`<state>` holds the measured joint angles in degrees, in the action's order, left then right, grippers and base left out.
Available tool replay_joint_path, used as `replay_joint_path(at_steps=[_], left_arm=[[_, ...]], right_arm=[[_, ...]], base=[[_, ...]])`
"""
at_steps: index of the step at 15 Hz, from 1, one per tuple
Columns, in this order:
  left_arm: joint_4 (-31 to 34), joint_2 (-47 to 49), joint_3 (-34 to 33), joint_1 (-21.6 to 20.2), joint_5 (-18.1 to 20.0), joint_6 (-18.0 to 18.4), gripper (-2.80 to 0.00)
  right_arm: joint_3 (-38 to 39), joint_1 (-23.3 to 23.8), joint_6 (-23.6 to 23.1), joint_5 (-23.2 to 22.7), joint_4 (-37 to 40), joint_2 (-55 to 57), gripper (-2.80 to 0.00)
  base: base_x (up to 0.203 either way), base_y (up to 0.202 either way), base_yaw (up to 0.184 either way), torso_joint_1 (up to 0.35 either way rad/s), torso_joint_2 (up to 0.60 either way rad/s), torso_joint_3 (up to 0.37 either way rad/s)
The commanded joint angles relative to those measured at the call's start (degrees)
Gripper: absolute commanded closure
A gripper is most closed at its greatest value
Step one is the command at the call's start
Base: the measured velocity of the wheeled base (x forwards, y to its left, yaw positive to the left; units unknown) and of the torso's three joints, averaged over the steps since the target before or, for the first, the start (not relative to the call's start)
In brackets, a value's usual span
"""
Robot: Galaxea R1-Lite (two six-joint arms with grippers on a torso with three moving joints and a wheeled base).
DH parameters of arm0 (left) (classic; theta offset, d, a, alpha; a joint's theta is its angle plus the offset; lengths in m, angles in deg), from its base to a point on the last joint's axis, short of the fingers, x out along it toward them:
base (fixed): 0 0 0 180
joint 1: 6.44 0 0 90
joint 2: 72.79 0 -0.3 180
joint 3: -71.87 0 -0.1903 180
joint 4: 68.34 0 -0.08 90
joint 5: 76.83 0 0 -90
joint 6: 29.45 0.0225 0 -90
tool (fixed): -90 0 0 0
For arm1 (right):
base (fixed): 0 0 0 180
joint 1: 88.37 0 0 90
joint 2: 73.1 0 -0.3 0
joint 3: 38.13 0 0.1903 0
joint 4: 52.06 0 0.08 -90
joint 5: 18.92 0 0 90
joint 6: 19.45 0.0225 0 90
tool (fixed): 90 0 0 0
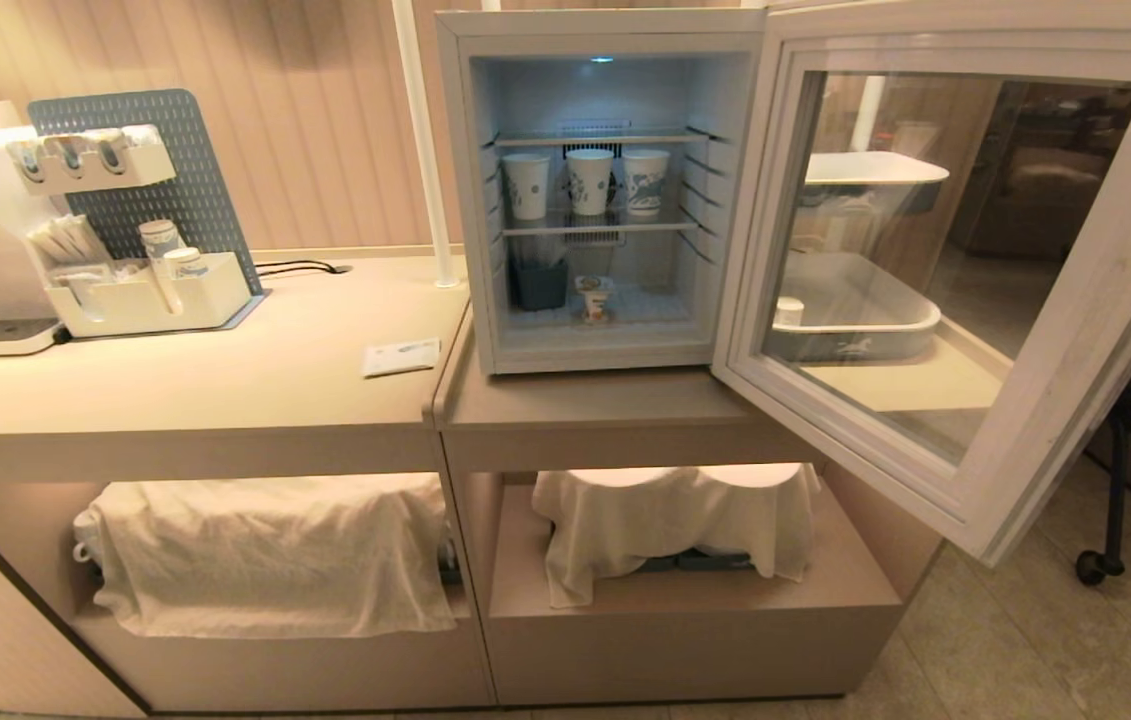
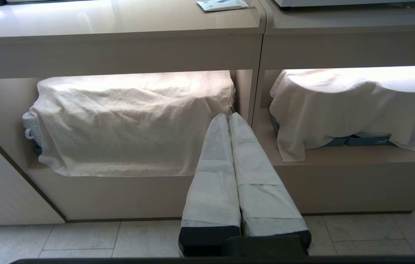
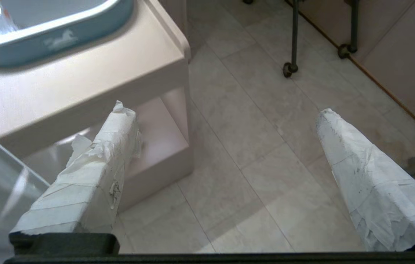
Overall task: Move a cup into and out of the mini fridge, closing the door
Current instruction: Close the freezer door
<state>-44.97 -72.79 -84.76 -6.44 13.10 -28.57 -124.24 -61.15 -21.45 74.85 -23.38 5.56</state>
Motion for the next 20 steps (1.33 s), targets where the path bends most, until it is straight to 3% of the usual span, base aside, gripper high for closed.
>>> replay_joint_path(at_steps=[1, 9, 14, 16, 20], left_arm=[[0.00, 0.00, 0.00, 0.00, -0.01, 0.00, 0.00], [0.00, 0.00, 0.00, 0.00, -0.01, 0.00, 0.00], [0.00, 0.00, 0.00, 0.00, -0.01, 0.00, 0.00], [0.00, 0.00, 0.00, 0.00, -0.01, 0.00, 0.00], [0.00, 0.00, 0.00, 0.00, -0.01, 0.00, 0.00]], right_arm=[[-2.46, -0.37, 0.51, -0.08, 0.02, 4.01, -2.80], [-17.21, -4.34, 11.40, -0.16, -2.69, 18.47, -2.80], [-16.81, -6.79, 17.91, -1.05, -0.58, 19.08, -2.80], [-16.77, -7.45, 20.90, -4.03, -0.45, 19.08, -2.80], [-16.62, -7.97, 22.39, -6.20, 0.38, 18.91, -2.80]], base=[[0.000, 0.000, 0.000, 0.000, 0.00, 0.000], [0.000, 0.000, 0.000, 0.000, 0.00, 0.000], [0.000, 0.000, 0.000, 0.000, 0.00, 0.000], [0.000, 0.000, 0.000, 0.000, 0.00, 0.000], [0.000, 0.000, 0.000, 0.000, 0.00, 0.000]])
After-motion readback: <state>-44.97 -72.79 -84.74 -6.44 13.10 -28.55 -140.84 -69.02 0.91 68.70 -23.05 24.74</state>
